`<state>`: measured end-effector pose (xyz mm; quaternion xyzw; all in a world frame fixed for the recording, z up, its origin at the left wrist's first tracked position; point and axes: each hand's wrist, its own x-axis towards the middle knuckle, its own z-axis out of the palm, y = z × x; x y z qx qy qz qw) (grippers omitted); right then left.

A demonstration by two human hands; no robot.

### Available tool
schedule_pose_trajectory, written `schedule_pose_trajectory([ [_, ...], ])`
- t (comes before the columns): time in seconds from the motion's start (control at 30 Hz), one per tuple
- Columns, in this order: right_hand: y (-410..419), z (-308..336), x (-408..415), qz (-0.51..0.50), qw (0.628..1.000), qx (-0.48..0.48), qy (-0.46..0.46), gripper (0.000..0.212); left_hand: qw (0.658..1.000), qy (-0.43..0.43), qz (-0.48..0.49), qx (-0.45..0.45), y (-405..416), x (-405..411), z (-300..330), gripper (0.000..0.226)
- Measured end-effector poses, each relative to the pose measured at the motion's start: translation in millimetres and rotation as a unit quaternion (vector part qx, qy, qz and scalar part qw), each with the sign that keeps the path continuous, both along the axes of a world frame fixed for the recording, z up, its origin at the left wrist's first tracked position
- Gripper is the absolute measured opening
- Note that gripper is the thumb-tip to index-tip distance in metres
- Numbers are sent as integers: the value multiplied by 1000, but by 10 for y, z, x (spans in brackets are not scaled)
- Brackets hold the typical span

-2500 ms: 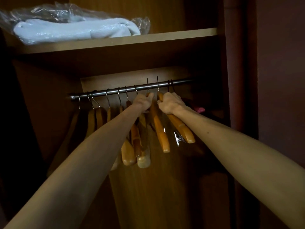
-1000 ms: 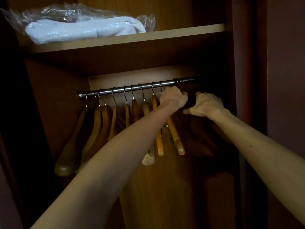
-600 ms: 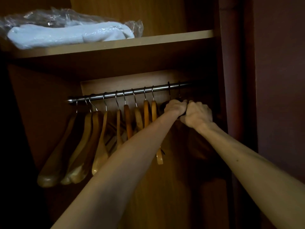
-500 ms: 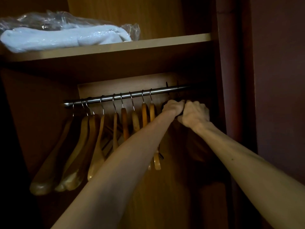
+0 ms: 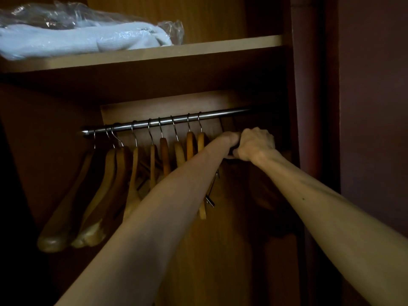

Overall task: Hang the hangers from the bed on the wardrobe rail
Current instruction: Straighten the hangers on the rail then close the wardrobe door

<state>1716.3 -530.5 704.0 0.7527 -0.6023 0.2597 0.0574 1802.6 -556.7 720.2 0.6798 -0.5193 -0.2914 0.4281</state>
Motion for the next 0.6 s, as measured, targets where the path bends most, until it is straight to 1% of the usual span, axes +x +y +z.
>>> schedule_pose_trajectory([
  [0.07, 123, -264, -68, 1, 1000, 1, -6, 37, 1000, -13, -4, 3, 69, -69, -206, 31],
  [0.17, 403, -704, -186, 5, 999, -4, -33, 39, 999, -34, -21, 37, 169, -157, -587, 41],
  [0.23, 607, -1033, -263, -1, 998, -19, -51, 50, 998, -18, -27, 57, 302, -233, -864, 42],
  [0.33, 919, -1604, -335, -23, 998, -31, -43, 68, 994, -16, -32, 100, 553, -345, -1320, 46],
  [0.4, 1070, -2003, -371, -25, 999, -25, -39, 76, 991, -18, -32, 129, 688, -404, -1652, 47],
  [0.47, 1186, -2357, -375, -27, 999, -15, -28, 84, 987, -1, -26, 157, 790, -401, -1956, 49],
  [0.53, 1306, -2639, -345, -34, 999, -17, -10, 83, 986, 18, -17, 165, 886, -353, -2225, 52],
  [0.6, 1448, -2848, -301, -29, 999, -22, 4, 80, 988, 23, -3, 155, 971, -272, -2458, 53],
])
